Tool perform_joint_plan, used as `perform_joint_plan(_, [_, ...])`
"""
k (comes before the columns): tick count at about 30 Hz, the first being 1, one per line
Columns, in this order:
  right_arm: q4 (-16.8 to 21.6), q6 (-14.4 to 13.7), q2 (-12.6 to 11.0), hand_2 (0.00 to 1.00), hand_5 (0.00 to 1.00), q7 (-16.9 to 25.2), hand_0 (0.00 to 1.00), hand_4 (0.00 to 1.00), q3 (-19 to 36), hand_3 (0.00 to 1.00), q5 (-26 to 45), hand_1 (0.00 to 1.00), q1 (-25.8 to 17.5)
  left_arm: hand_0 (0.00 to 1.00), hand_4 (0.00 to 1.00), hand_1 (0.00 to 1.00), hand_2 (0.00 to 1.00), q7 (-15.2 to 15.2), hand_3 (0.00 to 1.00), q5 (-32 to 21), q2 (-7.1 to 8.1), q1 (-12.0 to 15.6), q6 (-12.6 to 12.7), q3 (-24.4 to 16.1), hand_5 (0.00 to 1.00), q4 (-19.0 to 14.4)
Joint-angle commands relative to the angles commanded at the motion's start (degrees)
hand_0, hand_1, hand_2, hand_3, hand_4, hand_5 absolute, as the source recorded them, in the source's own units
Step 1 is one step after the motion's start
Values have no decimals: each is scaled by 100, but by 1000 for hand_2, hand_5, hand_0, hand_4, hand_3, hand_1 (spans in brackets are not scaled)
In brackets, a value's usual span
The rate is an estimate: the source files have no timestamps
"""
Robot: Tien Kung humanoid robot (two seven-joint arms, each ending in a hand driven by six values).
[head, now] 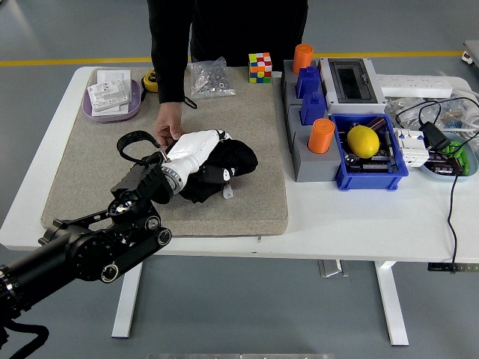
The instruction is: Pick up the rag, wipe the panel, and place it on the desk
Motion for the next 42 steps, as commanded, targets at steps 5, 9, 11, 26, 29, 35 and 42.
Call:
perform_joint_plan(5, [-12, 4, 8, 640, 700, 4, 689, 998, 21, 616, 3, 456, -24, 223, 2, 127, 446, 17, 296, 64, 31, 53, -3, -53, 2, -5])
perform_joint_plan(9, [-11, -7, 13, 641, 699, 15, 690, 998, 37, 617, 9, 456, -30, 223, 2, 127, 446, 55, 296, 154, 96, 124, -11, -114, 2, -68])
perform_joint_plan(11, [-13, -10, 16, 641, 699, 19, 690, 998, 55, 617, 2, 456, -39, 223, 2, 127, 446, 77, 296, 201, 138, 160, -28, -144, 2, -121])
perform_joint_plan(26, [-124, 31, 38, 640, 699, 25, 690, 998, 283, 617, -76, 456, -127, 223, 2, 127, 445, 126, 296, 620, 542, 470, -62, -403, 2, -568])
perform_joint_plan(29, [-128, 34, 43, 640, 699, 24, 690, 998, 315, 617, -90, 456, -135, 223, 2, 127, 445, 132, 296, 654, 626, 529, -76, -422, 2, -615])
perform_joint_plan(35, [-148, 53, 52, 640, 699, 11, 690, 998, 393, 617, -111, 456, -173, 223, 2, 126, 443, 126, 295, 772, 817, 663, -108, -517, 2, -738])
perform_joint_plan(42, [-180, 84, 51, 641, 700, 0, 690, 998, 475, 617, -149, 456, -206, 224, 2, 126, 442, 127, 295, 929, 1088, 880, -117, -687, 2, -954])
